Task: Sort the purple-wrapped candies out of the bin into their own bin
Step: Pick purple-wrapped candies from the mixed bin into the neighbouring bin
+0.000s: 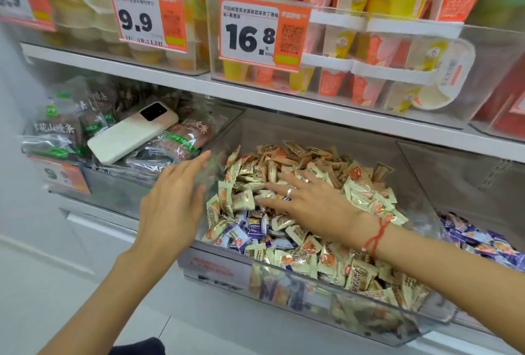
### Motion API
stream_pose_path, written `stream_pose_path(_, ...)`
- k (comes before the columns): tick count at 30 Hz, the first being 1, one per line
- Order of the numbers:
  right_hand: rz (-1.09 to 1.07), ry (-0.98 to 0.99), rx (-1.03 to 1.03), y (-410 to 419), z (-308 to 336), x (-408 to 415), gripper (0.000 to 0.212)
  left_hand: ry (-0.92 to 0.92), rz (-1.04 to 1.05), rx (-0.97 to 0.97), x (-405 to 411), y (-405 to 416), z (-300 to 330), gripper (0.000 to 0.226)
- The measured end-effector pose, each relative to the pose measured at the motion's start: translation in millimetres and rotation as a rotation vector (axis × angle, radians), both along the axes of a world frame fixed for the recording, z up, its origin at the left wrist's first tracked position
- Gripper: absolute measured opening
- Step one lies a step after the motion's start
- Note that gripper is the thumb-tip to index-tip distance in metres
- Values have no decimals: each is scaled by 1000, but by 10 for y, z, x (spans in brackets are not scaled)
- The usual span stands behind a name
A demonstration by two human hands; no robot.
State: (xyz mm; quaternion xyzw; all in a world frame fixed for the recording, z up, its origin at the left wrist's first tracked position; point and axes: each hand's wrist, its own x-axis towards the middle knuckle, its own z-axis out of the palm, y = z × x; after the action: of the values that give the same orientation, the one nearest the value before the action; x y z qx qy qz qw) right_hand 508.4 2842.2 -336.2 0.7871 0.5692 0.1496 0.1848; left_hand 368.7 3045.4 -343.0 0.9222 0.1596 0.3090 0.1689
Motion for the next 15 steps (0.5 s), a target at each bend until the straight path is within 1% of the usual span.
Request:
stream_pose_path(5, -245, 55, 57, -295, 236, 34, 73, 12, 12, 44, -6, -7, 7, 54)
stream_pose_path(6, -283, 69, 41, -344, 270, 49, 70, 11, 15, 95, -5, 7, 18, 54)
stream_pose_path(7, -314, 103, 26, -380, 300, 63, 65, -3, 12, 185, 3, 7, 44, 53)
stream_pose_path(9, -357, 215, 38, -422, 329, 113, 53, -112, -38, 385, 58, -26, 95, 44)
stream_pose_path(10, -376, 277, 62, -432, 342, 148, 50, -146, -106, 451, 95, -80, 132, 37)
stream_pose_path(11, -394, 340, 89, -441, 353, 181, 48, -108, -222, 467, 121, -154, 179, 31)
stream_pose_path(12, -407, 411, 120, -451, 366, 200, 46, 2, -349, 423, 162, -228, 202, 26)
stream_pose_path(13, -414, 473, 152, -466, 375, 201, 45, 183, -443, 340, 227, -290, 179, 25)
stream_pose_path(14, -415, 525, 181, -486, 369, 197, 44, 404, -493, 280, 314, -325, 127, 31)
stream_pose_path(15, -411, 561, 204, -506, 361, 179, 44, 588, -523, 287, 407, -353, 79, 40)
